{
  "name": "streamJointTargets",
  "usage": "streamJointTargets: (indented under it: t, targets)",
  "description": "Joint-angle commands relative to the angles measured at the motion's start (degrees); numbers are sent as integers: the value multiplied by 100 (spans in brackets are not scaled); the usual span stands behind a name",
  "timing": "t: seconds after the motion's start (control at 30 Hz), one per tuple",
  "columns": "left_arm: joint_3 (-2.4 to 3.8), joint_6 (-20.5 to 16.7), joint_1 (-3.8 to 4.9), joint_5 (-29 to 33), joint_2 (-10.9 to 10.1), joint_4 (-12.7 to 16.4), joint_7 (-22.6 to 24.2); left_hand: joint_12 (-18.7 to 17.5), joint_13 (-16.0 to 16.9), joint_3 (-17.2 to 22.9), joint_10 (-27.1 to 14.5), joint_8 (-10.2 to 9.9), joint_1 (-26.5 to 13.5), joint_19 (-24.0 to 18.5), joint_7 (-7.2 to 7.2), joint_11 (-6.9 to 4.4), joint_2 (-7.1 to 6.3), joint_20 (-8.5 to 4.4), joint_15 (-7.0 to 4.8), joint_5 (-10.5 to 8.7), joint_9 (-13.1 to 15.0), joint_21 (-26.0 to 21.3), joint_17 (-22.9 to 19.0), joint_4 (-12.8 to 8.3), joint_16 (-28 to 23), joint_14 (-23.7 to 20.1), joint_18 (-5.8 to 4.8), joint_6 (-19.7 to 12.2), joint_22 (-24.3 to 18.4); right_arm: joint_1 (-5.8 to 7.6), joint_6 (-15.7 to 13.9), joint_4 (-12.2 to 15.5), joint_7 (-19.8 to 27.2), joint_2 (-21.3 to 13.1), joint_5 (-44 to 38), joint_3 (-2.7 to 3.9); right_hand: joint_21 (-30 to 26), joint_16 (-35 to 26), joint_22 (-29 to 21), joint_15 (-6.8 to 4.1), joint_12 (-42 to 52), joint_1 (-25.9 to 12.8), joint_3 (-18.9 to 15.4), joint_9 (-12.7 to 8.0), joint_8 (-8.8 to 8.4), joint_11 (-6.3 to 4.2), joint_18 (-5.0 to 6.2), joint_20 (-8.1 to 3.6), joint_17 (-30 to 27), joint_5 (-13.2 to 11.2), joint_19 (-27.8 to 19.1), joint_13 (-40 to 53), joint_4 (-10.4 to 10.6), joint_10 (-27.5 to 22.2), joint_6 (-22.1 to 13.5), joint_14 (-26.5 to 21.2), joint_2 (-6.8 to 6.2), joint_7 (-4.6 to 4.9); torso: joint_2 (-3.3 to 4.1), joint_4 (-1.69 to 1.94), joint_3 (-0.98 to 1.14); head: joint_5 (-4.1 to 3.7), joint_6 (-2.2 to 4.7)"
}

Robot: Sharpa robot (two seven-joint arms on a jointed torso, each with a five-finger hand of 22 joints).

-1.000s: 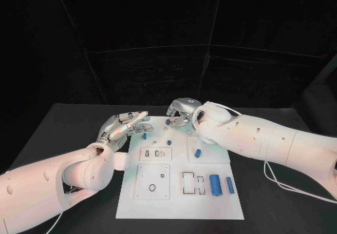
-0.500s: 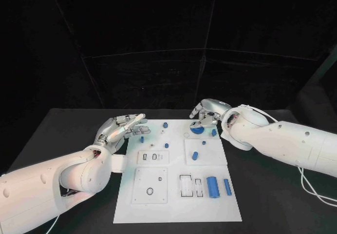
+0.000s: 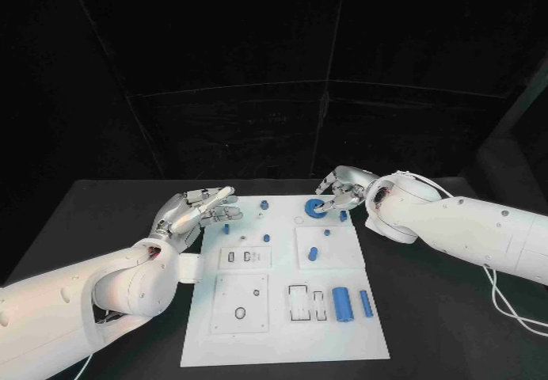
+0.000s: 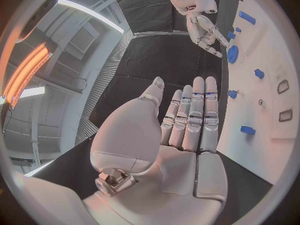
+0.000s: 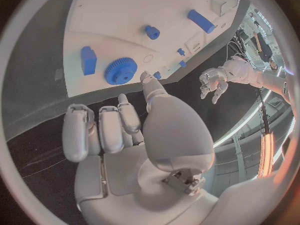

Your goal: Assemble the parts on the task board

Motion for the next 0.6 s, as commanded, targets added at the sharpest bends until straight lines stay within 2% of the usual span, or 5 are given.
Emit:
streamJointTargets:
  t: [0.03, 0.23, 0.47, 0.6]
  targets:
    - [1, 125, 8, -52, 14, -8, 10, 36, 8, 12, 57, -37, -17, 54, -10, -16, 60, -9, 2, -37, 3, -10, 8, -38, -41, 41, 38, 47, -10, 12, 322, -82, -192, 81, 58, 6, 131, 34, 385, 51, 52, 154, 8, 0, 50, 9, -103, -2, -22, -46, 233, 72, 9, 16, -61, 189, 16, 3, 4, 15, -8, -26, -13]
    - [1, 130, 8, -52, 31, -24, 9, 20, 1, 12, 47, -47, -11, 58, -13, -14, 58, -11, 2, -36, 0, -12, 13, -50, -47, 44, 38, 44, -13, 11, 472, -220, -302, 223, -75, 5, 101, 33, 282, 35, 73, 392, 145, 5, 114, -6, -84, -18, -61, -135, 230, 120, -52, 3, -91, 174, 90, -10, 0, 8, -8, -26, -39]
    - [1, 133, 7, -52, 42, -35, 8, 7, -4, 11, 37, -55, -8, 60, -12, -12, 58, -11, 2, -36, -2, -14, 17, -58, -52, 46, 37, 42, -15, 9, 553, -286, -369, 289, -197, 5, 98, 44, 281, 33, 92, 437, 185, 8, 141, -7, -85, -23, -48, -149, 241, 151, -67, 14, -87, 176, 107, -10, -3, -1, -11, -26, -56]
    - [1, 135, 7, -52, 46, -37, 6, 5, -5, 11, 35, -56, -8, 60, -11, -11, 58, -12, 2, -36, -2, -14, 17, -59, -53, 47, 37, 42, -15, 9, 566, -299, -389, 300, -214, 5, 96, 49, 282, 32, 96, 449, 207, 13, 167, -8, -86, -25, -45, -146, 247, 160, -68, 15, -65, 176, 127, -11, 0, 9, -12, -28, -65]
